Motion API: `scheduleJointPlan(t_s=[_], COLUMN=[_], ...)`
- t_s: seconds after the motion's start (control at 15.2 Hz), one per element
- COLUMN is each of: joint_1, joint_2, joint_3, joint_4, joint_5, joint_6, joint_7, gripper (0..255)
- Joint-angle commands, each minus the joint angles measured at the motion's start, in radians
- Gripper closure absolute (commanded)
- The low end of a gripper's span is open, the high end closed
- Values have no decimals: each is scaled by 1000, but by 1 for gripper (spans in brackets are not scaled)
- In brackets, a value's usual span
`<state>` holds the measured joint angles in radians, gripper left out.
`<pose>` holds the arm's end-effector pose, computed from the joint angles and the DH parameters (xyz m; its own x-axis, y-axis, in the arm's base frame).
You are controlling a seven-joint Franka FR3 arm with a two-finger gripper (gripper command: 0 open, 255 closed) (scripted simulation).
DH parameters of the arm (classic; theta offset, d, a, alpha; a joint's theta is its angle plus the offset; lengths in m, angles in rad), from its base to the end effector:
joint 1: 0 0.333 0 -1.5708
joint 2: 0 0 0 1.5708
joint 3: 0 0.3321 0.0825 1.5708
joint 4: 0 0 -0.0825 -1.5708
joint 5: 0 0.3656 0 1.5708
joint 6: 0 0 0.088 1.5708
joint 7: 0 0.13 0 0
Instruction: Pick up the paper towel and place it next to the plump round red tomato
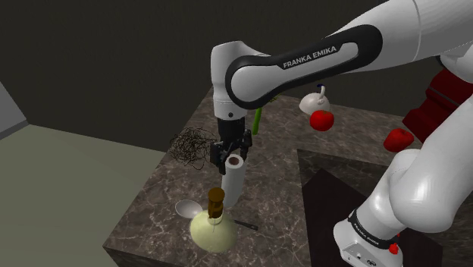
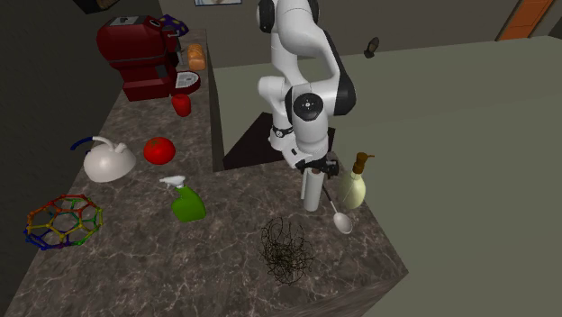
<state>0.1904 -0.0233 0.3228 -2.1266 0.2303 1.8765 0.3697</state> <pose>0.4153 0.2602 0.4074 0.9567 0.0593 -0.2851 0.0341 -0.9951 -0.0926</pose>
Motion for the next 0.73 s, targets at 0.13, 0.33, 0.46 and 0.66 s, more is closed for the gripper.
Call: scheduleJointPlan(t_s=[0.13, 0.33, 0.46, 0.66], joint_1=[0, 0, 0, 0], joint_2=[0, 0, 0, 0], joint_3=[0, 0, 0, 0], joint_4=[0, 0, 0, 0], joint_5=[0, 0, 0, 0], joint_6=[0, 0, 0, 0], joint_7=[0, 0, 0, 0], gripper=[255, 255, 255, 255])
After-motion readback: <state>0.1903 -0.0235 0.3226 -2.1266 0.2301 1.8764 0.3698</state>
